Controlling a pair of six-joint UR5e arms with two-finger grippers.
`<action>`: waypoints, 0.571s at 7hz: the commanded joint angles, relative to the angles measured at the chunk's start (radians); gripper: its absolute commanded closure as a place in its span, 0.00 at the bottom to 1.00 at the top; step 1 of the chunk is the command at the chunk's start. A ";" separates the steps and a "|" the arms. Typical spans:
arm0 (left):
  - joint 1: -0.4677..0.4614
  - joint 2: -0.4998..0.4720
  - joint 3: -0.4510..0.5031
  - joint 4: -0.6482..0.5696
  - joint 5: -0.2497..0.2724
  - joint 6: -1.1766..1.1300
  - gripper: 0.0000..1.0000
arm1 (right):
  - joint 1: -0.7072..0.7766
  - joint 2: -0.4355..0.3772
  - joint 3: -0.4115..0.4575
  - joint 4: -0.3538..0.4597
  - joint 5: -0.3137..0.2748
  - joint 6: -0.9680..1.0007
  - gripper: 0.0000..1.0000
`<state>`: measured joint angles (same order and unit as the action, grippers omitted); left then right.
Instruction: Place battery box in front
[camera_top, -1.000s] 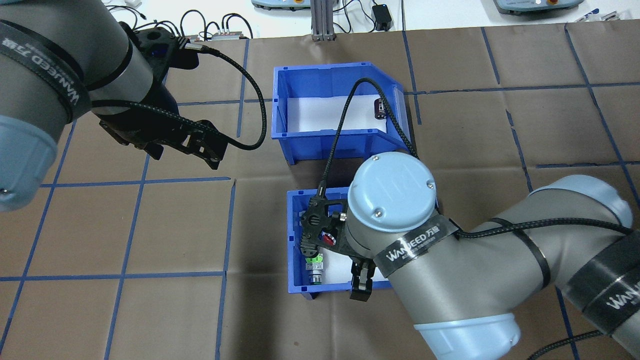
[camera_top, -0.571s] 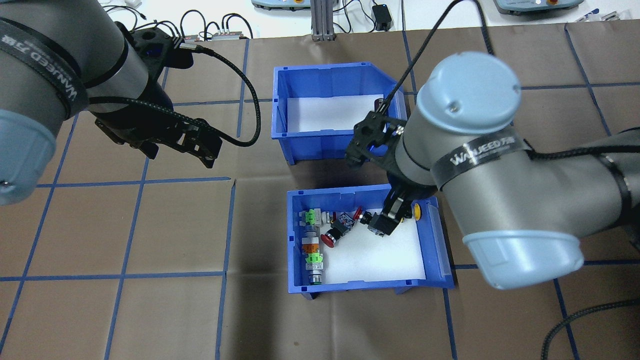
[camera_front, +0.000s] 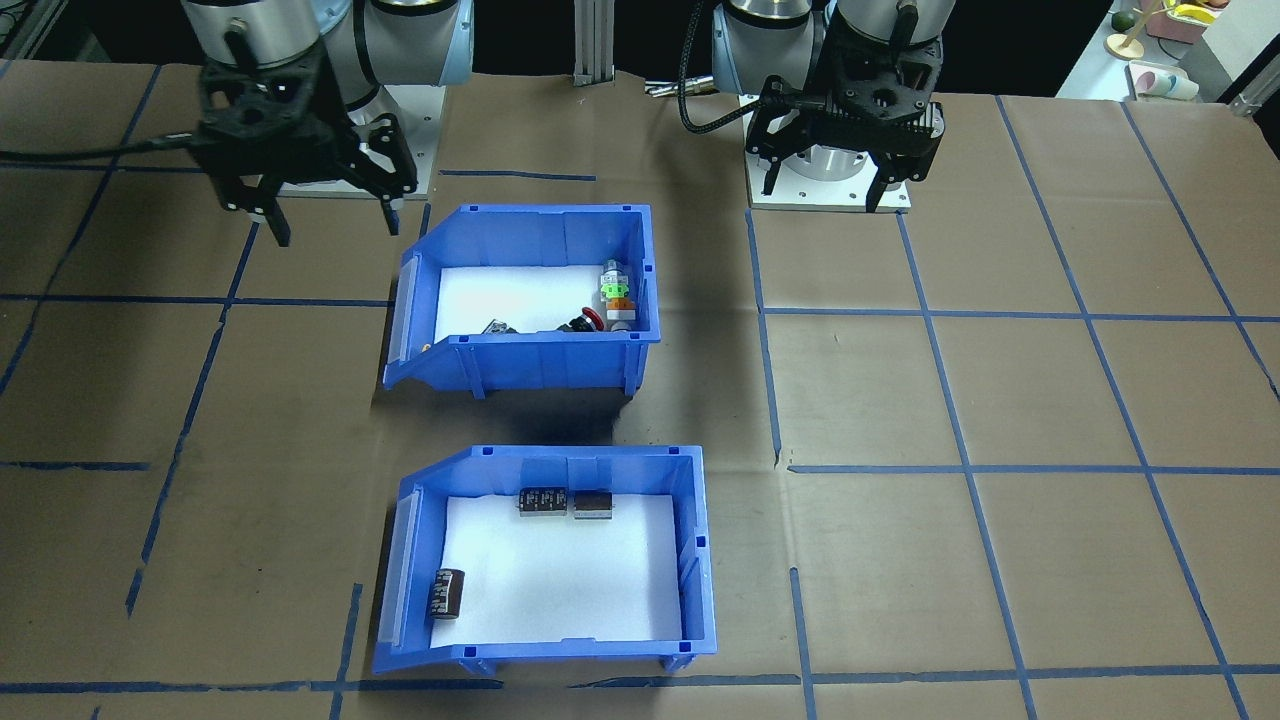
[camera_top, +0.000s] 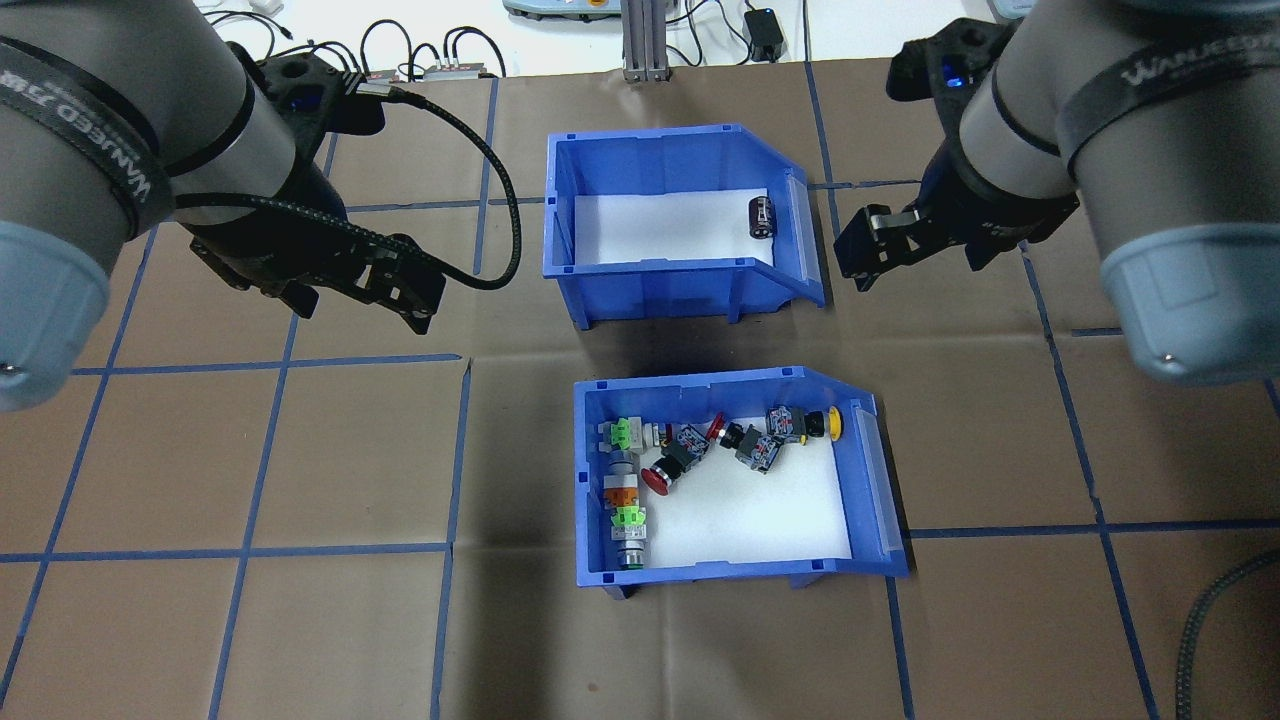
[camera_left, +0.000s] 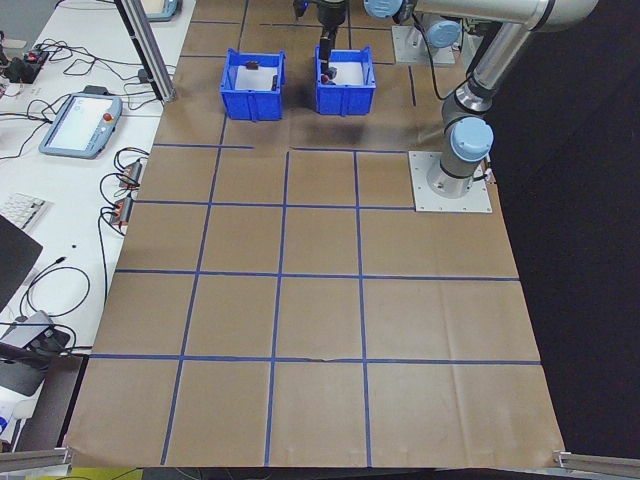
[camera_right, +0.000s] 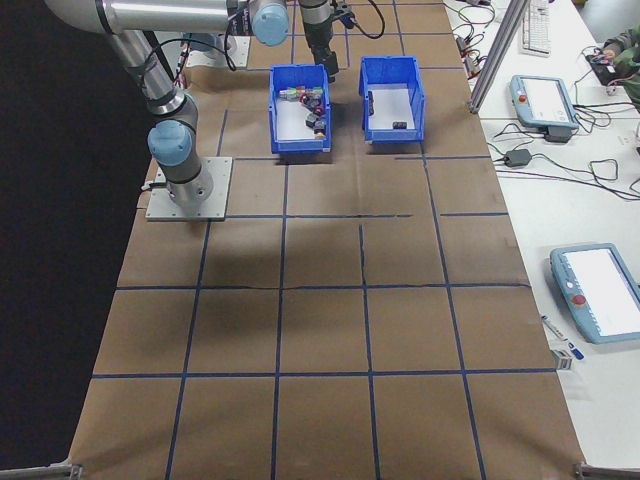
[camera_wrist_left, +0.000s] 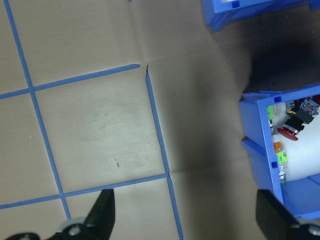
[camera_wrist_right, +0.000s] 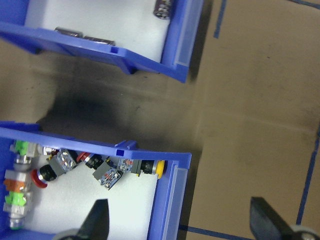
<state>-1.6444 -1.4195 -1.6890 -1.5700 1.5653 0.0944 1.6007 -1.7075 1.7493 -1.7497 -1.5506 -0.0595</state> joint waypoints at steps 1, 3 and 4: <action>0.000 0.010 -0.017 0.002 0.001 -0.105 0.00 | -0.030 0.070 -0.107 0.146 -0.006 0.166 0.00; 0.044 0.013 -0.026 0.004 0.007 -0.101 0.00 | -0.027 0.095 -0.126 0.207 -0.019 0.230 0.00; 0.066 0.013 -0.028 0.004 0.007 -0.090 0.00 | -0.027 0.097 -0.125 0.207 -0.020 0.230 0.00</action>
